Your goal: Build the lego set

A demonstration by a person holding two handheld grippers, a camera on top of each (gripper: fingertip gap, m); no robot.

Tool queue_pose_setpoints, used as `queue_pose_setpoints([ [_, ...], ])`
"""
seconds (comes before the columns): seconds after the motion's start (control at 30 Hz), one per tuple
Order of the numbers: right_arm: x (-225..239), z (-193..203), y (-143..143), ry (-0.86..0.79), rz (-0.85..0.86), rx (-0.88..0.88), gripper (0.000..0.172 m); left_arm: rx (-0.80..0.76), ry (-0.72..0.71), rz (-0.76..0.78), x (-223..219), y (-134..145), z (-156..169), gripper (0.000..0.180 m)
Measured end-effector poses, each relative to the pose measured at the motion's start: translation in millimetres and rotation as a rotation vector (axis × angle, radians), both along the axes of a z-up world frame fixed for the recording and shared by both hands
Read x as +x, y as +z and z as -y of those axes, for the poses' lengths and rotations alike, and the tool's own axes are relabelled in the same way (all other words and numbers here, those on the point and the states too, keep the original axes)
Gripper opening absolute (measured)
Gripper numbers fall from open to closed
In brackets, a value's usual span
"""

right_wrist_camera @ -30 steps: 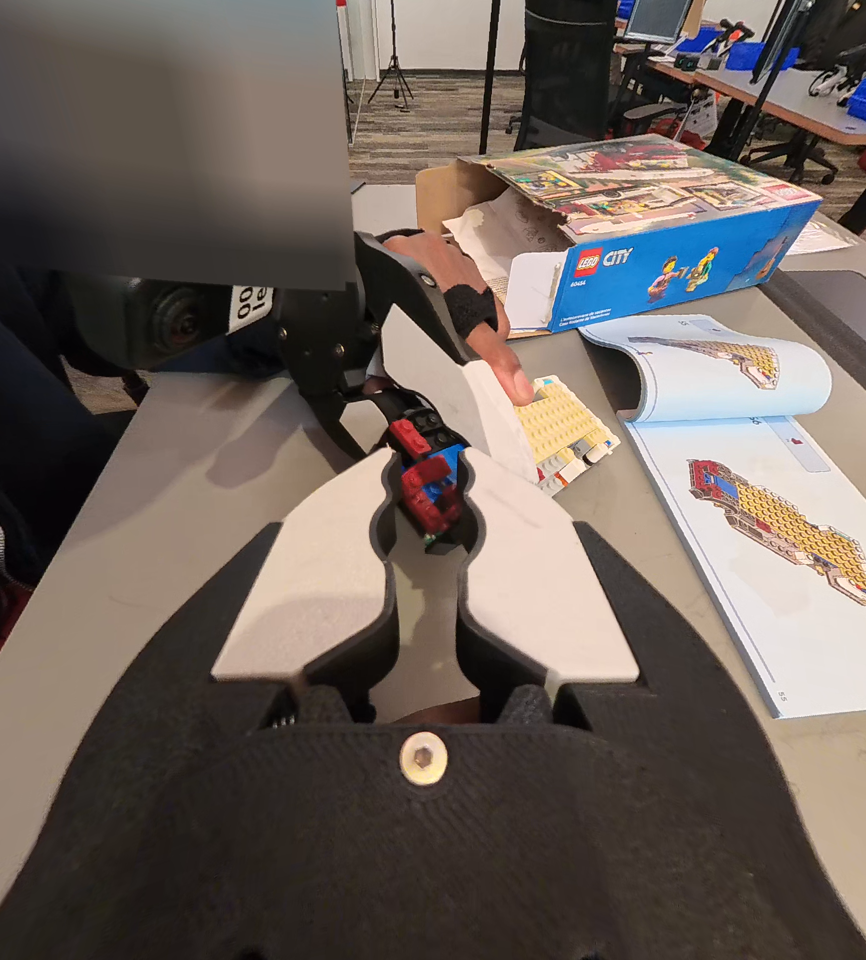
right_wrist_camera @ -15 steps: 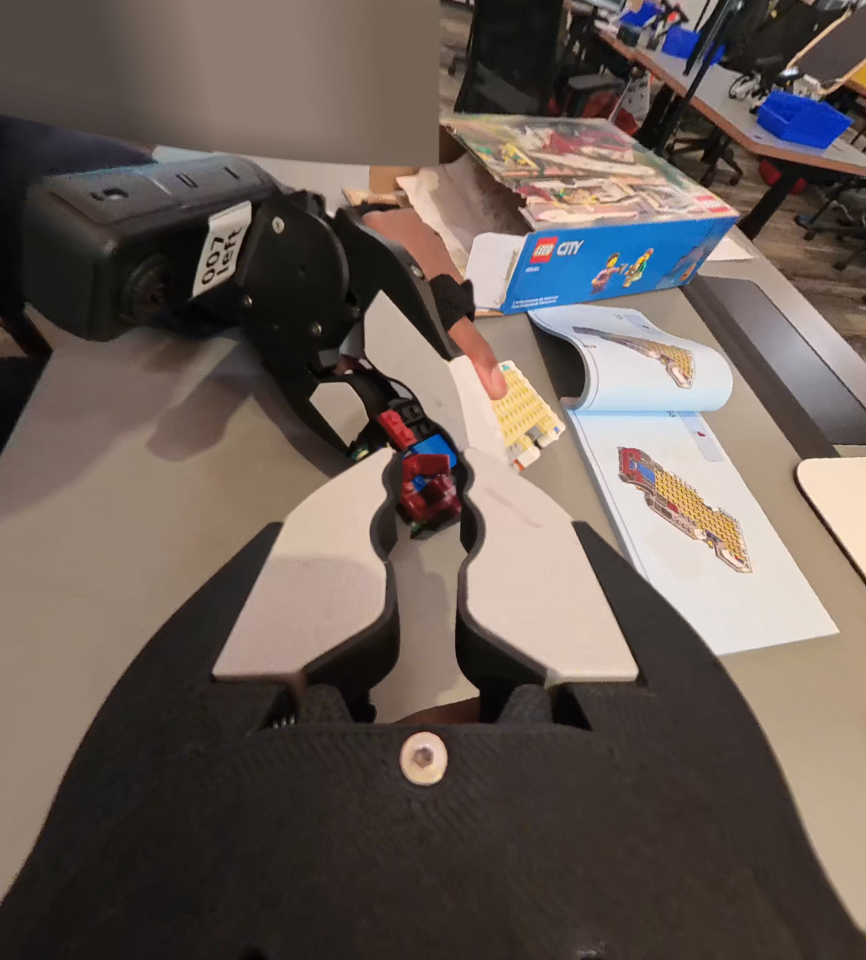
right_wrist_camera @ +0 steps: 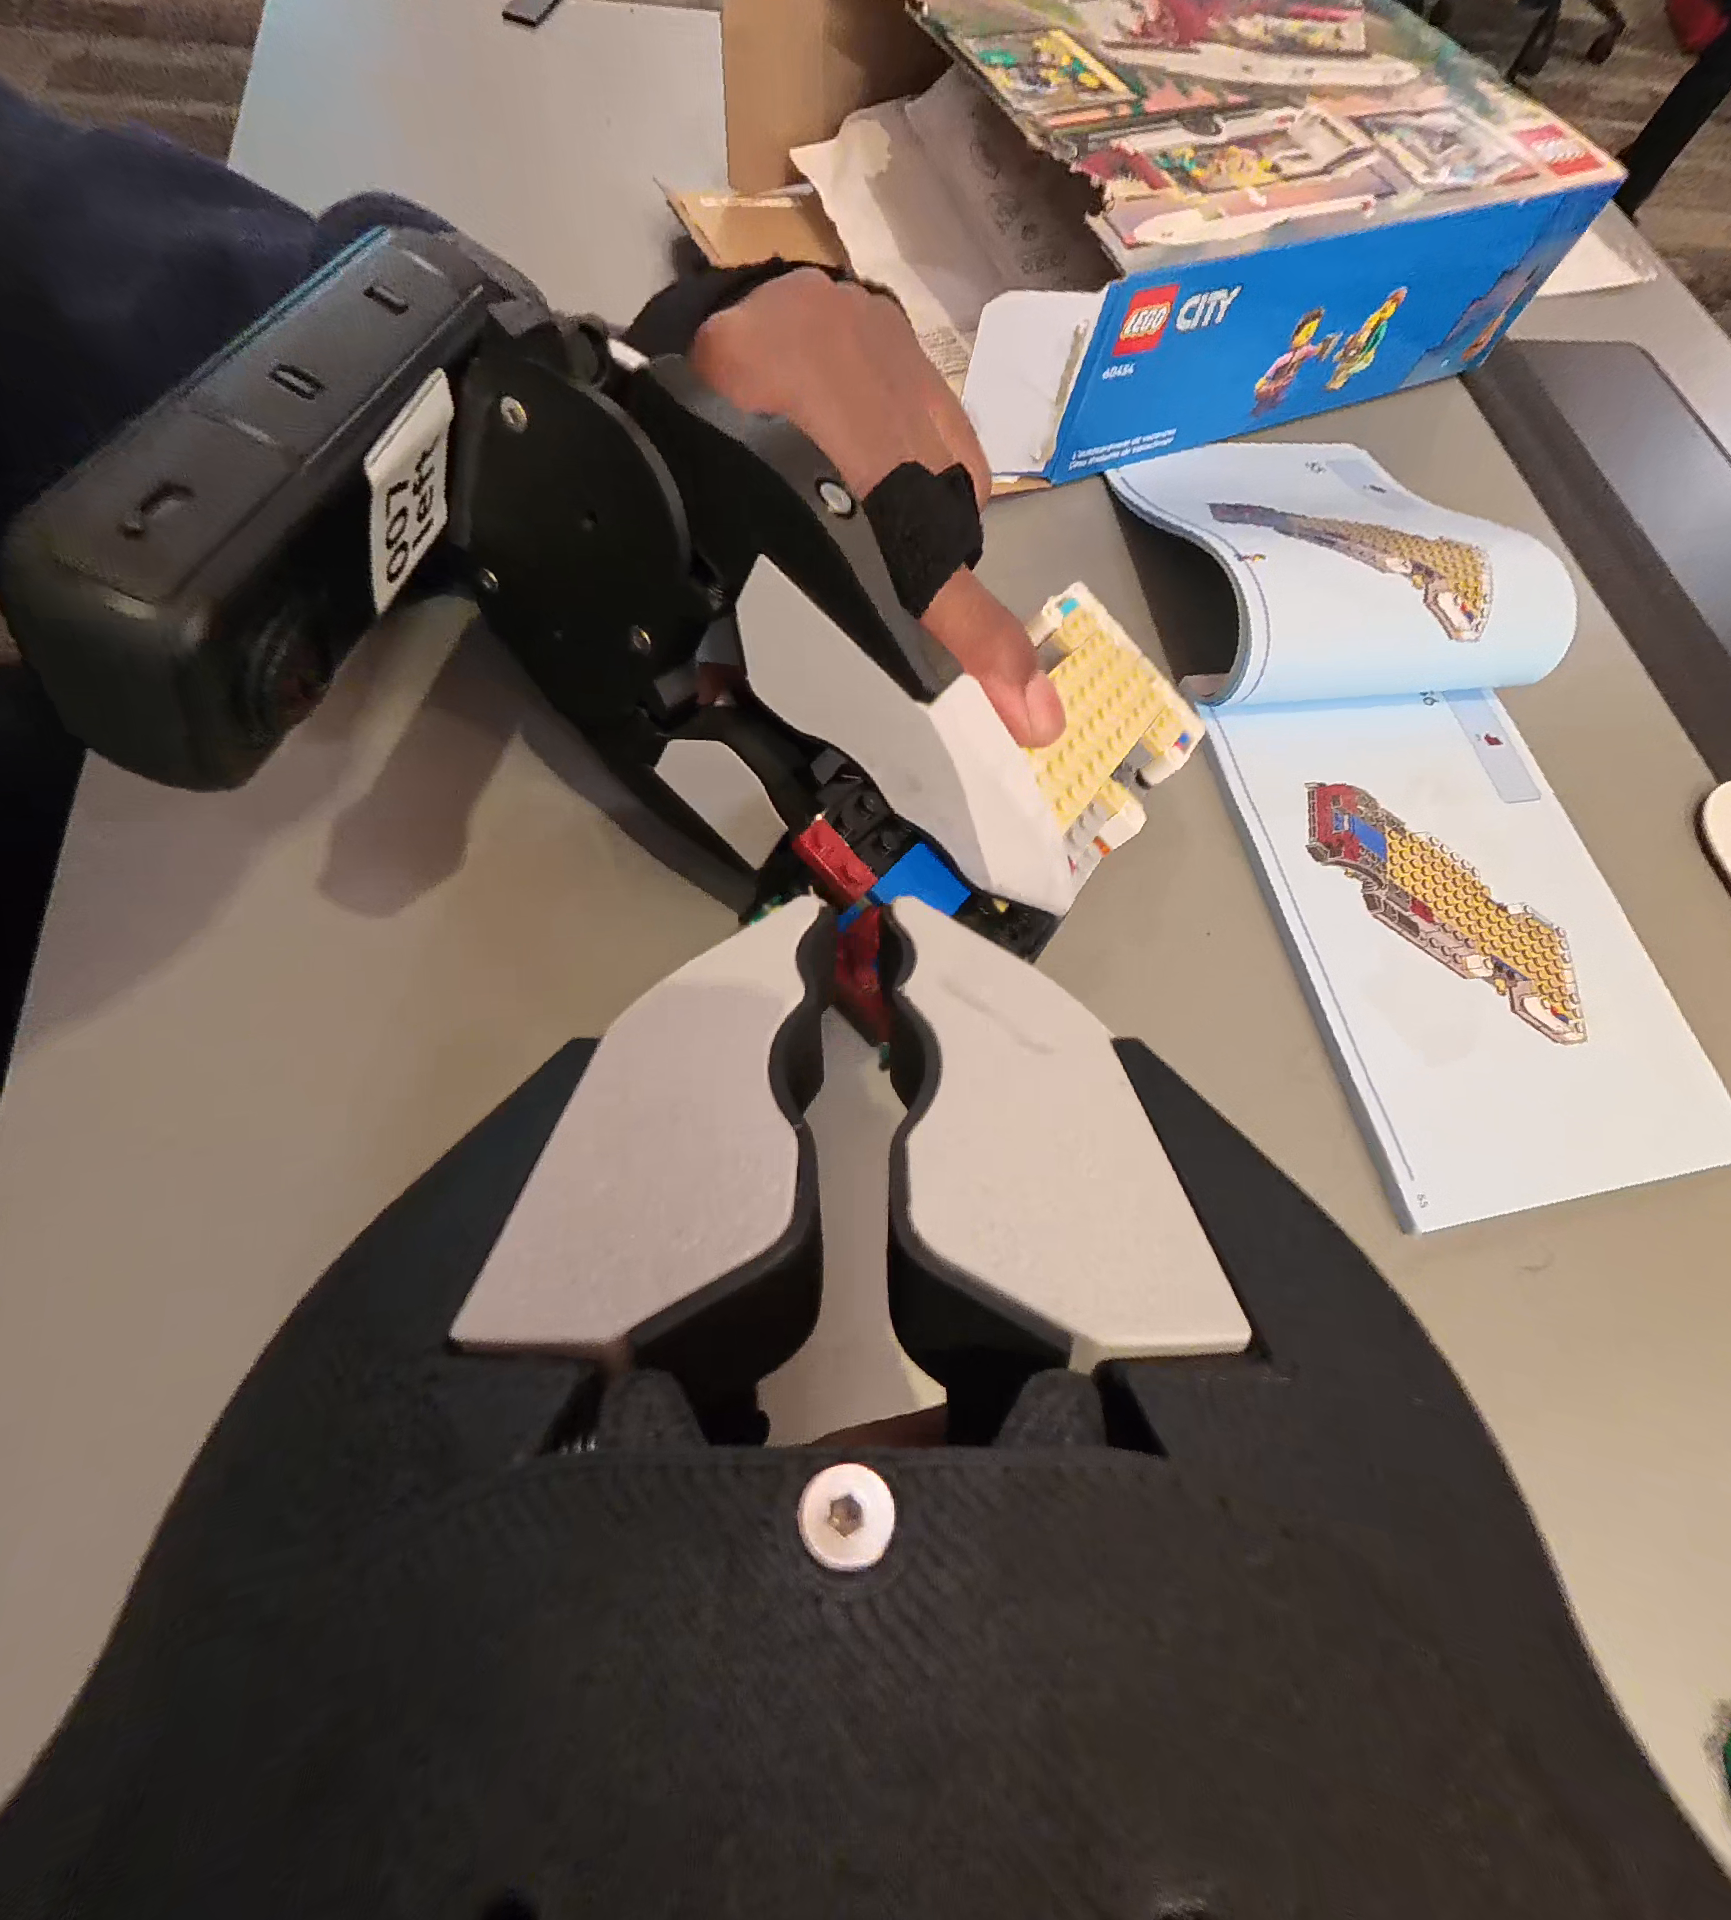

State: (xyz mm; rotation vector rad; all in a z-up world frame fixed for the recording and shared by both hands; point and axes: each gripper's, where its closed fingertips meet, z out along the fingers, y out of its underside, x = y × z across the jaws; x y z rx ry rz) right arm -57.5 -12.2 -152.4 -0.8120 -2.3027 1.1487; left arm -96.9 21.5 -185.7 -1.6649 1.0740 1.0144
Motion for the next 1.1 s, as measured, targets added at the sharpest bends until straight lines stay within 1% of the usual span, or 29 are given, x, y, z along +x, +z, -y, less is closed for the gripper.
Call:
queue_pose_setpoints([
  [0.13,-2.3,-2.6,-7.8,-0.031,0.014,0.059,0.007,-0.001,0.012,-0.053,-1.6,0.0,-0.1,0.026],
  [0.33,-0.8,-3.4,-10.7,-0.023,0.017,0.089,0.005,-0.009,0.011,-0.074,-1.5,-1.7,-0.2,0.026],
  [0.47,2.9,-0.8,-8.9,0.03,-0.011,0.081,0.005,-0.007,0.0,-0.046,-0.4,-1.9,-0.1,0.026],
  [0.6,6.1,2.0,-5.7,0.091,-0.078,0.07,0.004,-0.002,-0.016,-0.004,1.6,-1.1,0.3,0.026],
  [0.83,7.3,2.1,-2.9,0.122,-0.133,0.033,0.004,-0.001,-0.026,0.04,2.7,-1.4,0.5,0.026],
  [1.1,10.2,6.0,3.9,0.158,-0.164,-0.023,0.002,0.004,-0.023,0.054,1.4,-0.3,0.8,0.026],
])
